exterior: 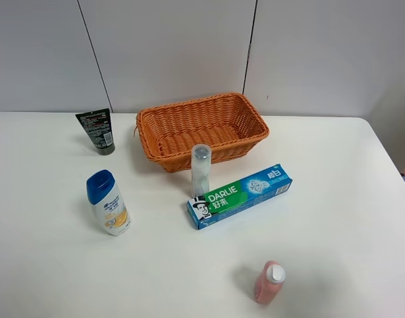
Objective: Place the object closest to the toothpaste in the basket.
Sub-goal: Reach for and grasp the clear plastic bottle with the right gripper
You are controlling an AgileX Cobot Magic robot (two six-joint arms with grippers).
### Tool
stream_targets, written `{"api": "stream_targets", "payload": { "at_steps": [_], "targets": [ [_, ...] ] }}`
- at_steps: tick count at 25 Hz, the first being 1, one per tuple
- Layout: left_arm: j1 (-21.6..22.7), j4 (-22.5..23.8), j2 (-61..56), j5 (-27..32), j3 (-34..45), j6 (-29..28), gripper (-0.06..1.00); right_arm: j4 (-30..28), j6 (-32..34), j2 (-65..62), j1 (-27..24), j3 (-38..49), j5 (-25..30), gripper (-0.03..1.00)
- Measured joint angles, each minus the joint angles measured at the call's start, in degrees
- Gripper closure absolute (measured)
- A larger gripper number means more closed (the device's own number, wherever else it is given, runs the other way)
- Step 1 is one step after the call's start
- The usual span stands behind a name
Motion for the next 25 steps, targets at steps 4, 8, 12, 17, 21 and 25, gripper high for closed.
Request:
{"api": "stream_targets", "payload": {
  "at_steps": [4, 8, 12, 17, 21, 25],
  "targets": [
    [0.0, 0.0, 0.0, 0.0, 0.0, 0.0, -0.05, 0.0, 0.0, 0.0, 0.0, 0.0, 0.0, -0.02],
    [0.0, 0.0, 0.0, 0.0, 0.0, 0.0, -0.05, 0.0, 0.0, 0.0, 0.0, 0.0, 0.0, -0.02],
    [0.0, 0.0, 0.0, 0.0, 0.0, 0.0, -0.05, 0.0, 0.0, 0.0, 0.0, 0.0, 0.0, -0.02],
    [0.0, 0.0, 0.0, 0.0, 0.0, 0.0, -0.05, 0.0, 0.0, 0.0, 0.0, 0.0, 0.0, -0.02],
    [0.0, 0.0, 0.0, 0.0, 0.0, 0.0, -0.05, 0.0, 0.0, 0.0, 0.0, 0.0, 0.0, -0.02],
    [0.0, 0.0, 0.0, 0.0, 0.0, 0.0, -0.05, 0.0, 0.0, 0.0, 0.0, 0.0, 0.0, -0.02]
  ]
}}
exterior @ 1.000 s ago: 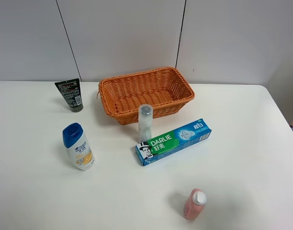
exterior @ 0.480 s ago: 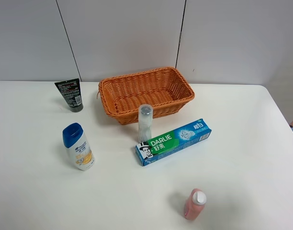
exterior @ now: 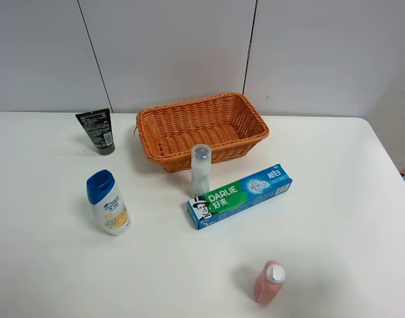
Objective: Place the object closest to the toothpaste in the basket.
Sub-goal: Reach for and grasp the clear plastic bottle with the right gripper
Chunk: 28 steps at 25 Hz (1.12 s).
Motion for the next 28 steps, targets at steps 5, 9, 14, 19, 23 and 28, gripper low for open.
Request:
{"api": "stream_targets", "payload": {
  "at_steps": [5, 9, 14, 19, 23, 28],
  "targets": [
    [0.0, 0.0, 0.0, 0.0, 0.0, 0.0, -0.05, 0.0, 0.1, 0.0, 0.0, 0.0, 0.0, -0.02],
    [0.0, 0.0, 0.0, 0.0, 0.0, 0.0, -0.05, 1.3, 4.6, 1.3, 2.0, -0.5, 0.3, -0.02],
    [0.0, 0.0, 0.0, 0.0, 0.0, 0.0, -0.05, 3.7, 3.1, 15.1, 2.9, -6.8, -0.5, -0.02],
    [0.0, 0.0, 0.0, 0.0, 0.0, 0.0, -0.05, 9.1, -4.8, 33.7, 6.8, -14.1, -4.1, -0.02],
    [0.0, 0.0, 0.0, 0.0, 0.0, 0.0, -0.05, 11.5, -11.8, 48.1, 12.7, -16.9, -10.5, -0.02],
    [0.0, 0.0, 0.0, 0.0, 0.0, 0.0, -0.05, 9.6, -13.7, 64.0, 23.8, -17.8, -20.4, -0.02]
  ]
}}
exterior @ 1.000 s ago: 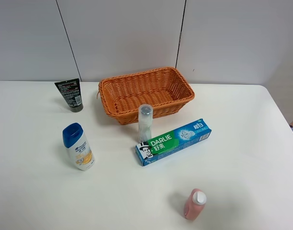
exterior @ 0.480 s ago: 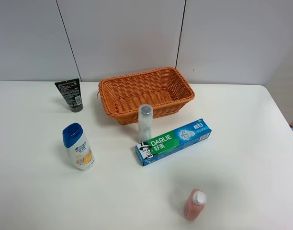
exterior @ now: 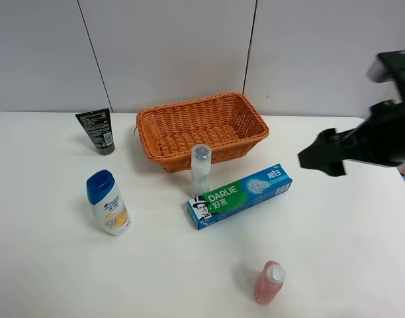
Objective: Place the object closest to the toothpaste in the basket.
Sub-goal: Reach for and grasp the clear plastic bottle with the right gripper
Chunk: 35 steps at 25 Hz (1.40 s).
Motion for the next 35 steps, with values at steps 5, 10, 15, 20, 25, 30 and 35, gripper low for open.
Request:
{"api": "stream_targets", "payload": {
  "at_steps": [5, 10, 15, 20, 25, 30, 35],
  "targets": [
    [0.0, 0.0, 0.0, 0.0, 0.0, 0.0, -0.05, -1.7, -0.1, 14.4, 11.0, -0.8, -9.5, -0.02],
    [0.0, 0.0, 0.0, 0.0, 0.0, 0.0, -0.05, -2.7, -0.1, 25.7, 16.8, -3.2, -17.4, -0.02],
    [0.0, 0.0, 0.0, 0.0, 0.0, 0.0, -0.05, -3.7, -0.1, 33.7, 19.9, -6.6, -22.5, -0.02],
    [0.0, 0.0, 0.0, 0.0, 0.0, 0.0, -0.05, -4.6, -0.1, 39.0, 20.8, -9.5, -26.1, -0.02],
    [0.0, 0.0, 0.0, 0.0, 0.0, 0.0, -0.05, -5.0, -0.2, 42.0, 21.0, -11.2, -30.4, -0.02],
    [0.0, 0.0, 0.0, 0.0, 0.0, 0.0, -0.05, -5.0, 0.5, 44.5, 21.2, -12.5, -33.5, -0.02],
    [0.0, 0.0, 0.0, 0.0, 0.0, 0.0, -0.05, -5.0, 2.0, 47.1, 21.6, -13.7, -35.3, -0.02]
  ]
}}
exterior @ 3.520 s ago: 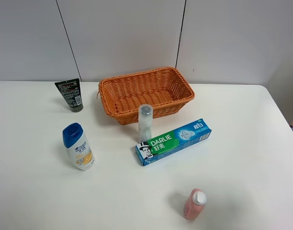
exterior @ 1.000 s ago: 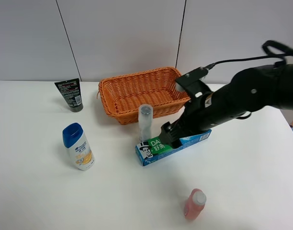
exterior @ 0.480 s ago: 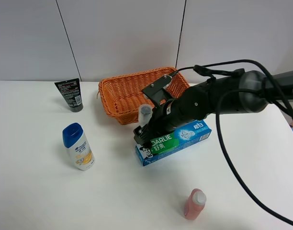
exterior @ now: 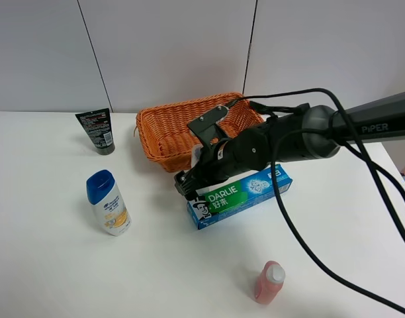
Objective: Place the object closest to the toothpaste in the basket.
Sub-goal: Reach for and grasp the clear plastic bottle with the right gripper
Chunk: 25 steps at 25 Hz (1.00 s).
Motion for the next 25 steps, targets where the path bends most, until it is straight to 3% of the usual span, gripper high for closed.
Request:
{"api": "stream_targets", "payload": {
  "at_steps": [7, 11, 15, 19, 25],
  "targets": [
    [0.0, 0.0, 0.0, 0.0, 0.0, 0.0, -0.05, -0.1, 3.2, 2.2, 0.4, -2.9, -0.5, -0.01],
    [0.0, 0.0, 0.0, 0.0, 0.0, 0.0, -0.05, -0.1, 5.9, 2.5, 0.7, -3.0, -0.4, 0.05],
    [0.0, 0.0, 0.0, 0.0, 0.0, 0.0, -0.05, -0.1, 7.7, 2.5, 0.7, -3.0, -0.4, 0.23],
    [0.0, 0.0, 0.0, 0.0, 0.0, 0.0, -0.05, -0.2, 9.7, 2.5, 0.7, -3.0, -0.2, 0.54],
    [0.0, 0.0, 0.0, 0.0, 0.0, 0.0, -0.05, -0.4, 11.4, 2.5, 0.7, -3.0, 0.1, 0.56]
  ]
}}
